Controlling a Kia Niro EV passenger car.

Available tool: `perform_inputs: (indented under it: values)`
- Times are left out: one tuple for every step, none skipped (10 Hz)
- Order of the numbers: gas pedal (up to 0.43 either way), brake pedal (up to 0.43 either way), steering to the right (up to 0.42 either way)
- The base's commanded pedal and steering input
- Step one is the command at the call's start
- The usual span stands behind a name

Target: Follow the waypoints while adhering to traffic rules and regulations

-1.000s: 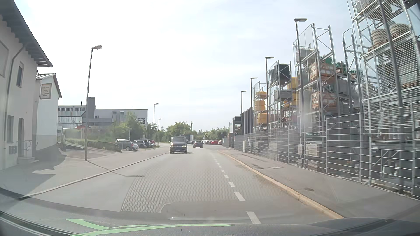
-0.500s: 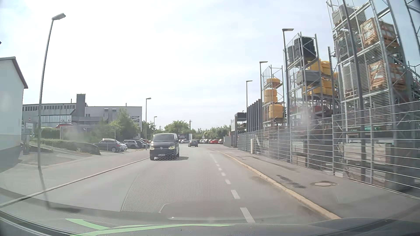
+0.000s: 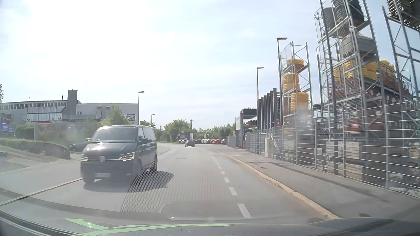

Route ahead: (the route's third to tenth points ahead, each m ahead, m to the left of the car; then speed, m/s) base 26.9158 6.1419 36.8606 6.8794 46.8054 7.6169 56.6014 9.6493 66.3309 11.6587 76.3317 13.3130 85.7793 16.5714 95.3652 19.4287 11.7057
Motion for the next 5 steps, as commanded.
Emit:
perform_inputs:
  values:
    - [0.067, 0.0, -0.01]
    - [0.067, 0.0, -0.011]
    - [0.067, 0.0, -0.011]
    - [0.067, 0.0, -0.012]
    - [0.067, 0.0, -0.012]
